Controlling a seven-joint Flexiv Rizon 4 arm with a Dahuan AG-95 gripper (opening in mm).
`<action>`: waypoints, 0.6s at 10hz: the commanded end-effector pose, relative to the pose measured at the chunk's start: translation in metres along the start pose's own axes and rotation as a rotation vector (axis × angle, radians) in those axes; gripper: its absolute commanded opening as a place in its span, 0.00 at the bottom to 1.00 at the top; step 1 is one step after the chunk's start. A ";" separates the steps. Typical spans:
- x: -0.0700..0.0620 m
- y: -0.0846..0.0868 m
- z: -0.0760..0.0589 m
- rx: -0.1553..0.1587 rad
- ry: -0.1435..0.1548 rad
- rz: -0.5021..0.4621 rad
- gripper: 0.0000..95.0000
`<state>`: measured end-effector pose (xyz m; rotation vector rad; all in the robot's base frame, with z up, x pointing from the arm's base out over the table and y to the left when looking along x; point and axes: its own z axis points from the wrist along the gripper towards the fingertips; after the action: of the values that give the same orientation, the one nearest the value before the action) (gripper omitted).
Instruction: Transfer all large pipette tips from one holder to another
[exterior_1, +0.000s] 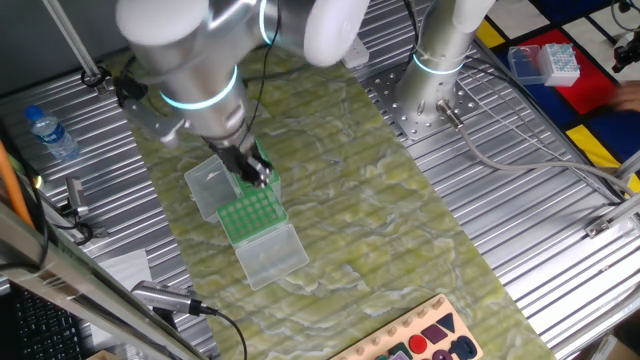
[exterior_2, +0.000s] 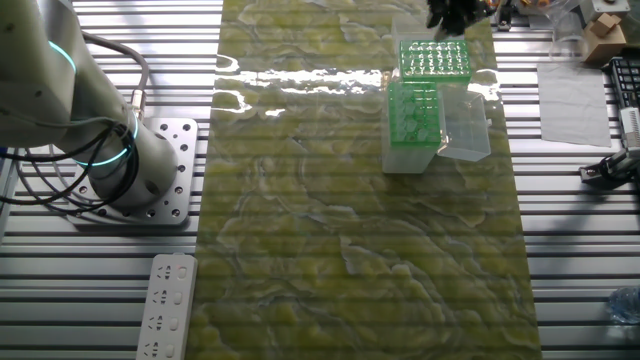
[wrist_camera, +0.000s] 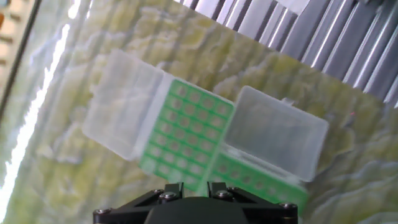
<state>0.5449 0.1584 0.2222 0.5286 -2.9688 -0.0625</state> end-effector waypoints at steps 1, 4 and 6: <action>0.000 0.021 0.017 -0.015 -0.004 0.045 0.20; 0.005 0.033 0.029 -0.018 -0.006 0.058 0.20; 0.006 0.032 0.034 -0.017 -0.007 0.050 0.20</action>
<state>0.5232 0.1866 0.1895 0.4534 -2.9845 -0.0847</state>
